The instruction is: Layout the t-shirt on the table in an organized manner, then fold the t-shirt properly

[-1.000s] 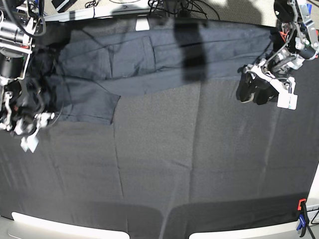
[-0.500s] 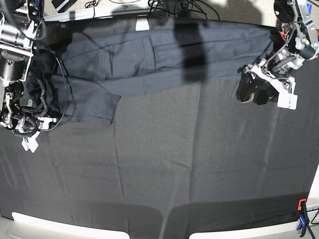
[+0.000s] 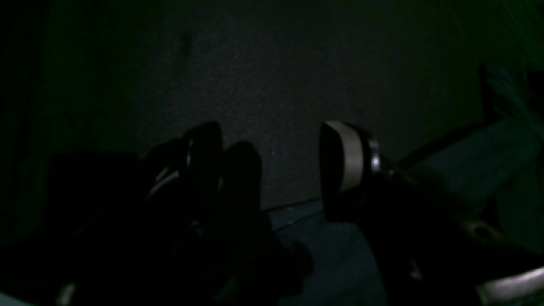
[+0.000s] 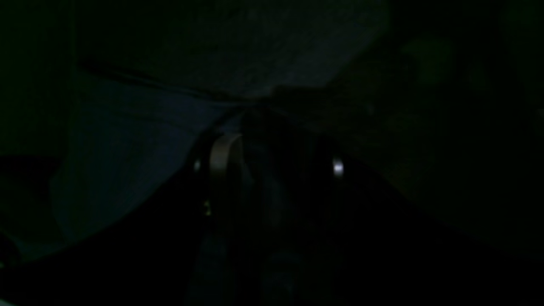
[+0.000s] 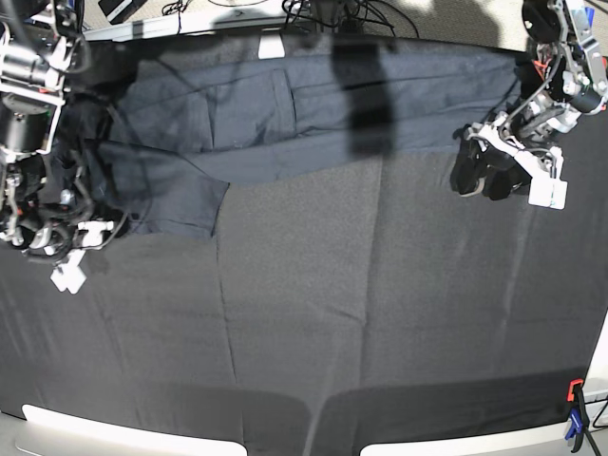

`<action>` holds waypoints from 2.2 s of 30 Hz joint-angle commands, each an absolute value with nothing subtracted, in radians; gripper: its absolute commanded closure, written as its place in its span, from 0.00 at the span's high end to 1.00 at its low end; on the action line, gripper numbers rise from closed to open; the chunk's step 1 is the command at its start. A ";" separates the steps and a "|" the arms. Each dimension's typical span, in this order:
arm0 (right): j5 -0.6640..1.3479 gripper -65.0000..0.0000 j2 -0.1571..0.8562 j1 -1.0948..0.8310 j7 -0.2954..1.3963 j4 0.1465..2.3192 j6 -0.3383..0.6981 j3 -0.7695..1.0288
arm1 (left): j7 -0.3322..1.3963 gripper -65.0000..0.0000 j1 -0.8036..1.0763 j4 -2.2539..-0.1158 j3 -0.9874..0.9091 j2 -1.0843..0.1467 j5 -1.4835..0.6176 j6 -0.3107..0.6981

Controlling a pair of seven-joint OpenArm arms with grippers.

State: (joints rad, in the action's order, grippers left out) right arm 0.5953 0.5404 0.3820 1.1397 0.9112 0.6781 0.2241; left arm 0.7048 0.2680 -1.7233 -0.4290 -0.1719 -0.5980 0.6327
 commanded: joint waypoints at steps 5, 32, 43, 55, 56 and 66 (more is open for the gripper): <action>0.613 0.18 0.557 0.407 1.139 0.928 0.698 0.229 | 0.681 0.52 0.261 -1.744 -0.432 -0.180 -0.617 0.637; 0.842 0.00 0.573 -0.216 1.123 1.986 0.698 0.229 | 0.679 0.52 0.266 -1.744 -0.432 -0.180 -0.550 0.614; 0.920 0.00 0.516 -0.385 1.137 2.121 0.698 0.229 | 0.680 0.52 0.266 -1.744 -0.432 -0.181 -0.550 0.614; 0.913 0.00 0.512 -0.497 1.137 2.125 0.698 0.229 | 0.680 0.52 0.266 -1.744 -0.432 -0.181 -0.550 0.614; 0.912 0.00 0.512 -0.499 1.137 2.125 0.698 0.229 | 0.680 0.52 0.266 -1.744 -0.432 -0.181 -0.550 0.614; 1.010 0.39 0.513 -0.499 1.137 2.125 0.698 0.229 | 0.681 0.52 0.266 -1.744 -0.432 -0.181 -0.550 0.614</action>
State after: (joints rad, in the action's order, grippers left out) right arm 0.9901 0.4992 -0.4992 1.1503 2.1078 0.6926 0.2234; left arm 0.7044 0.2741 -1.7233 -0.4282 -0.1719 -0.5301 0.6094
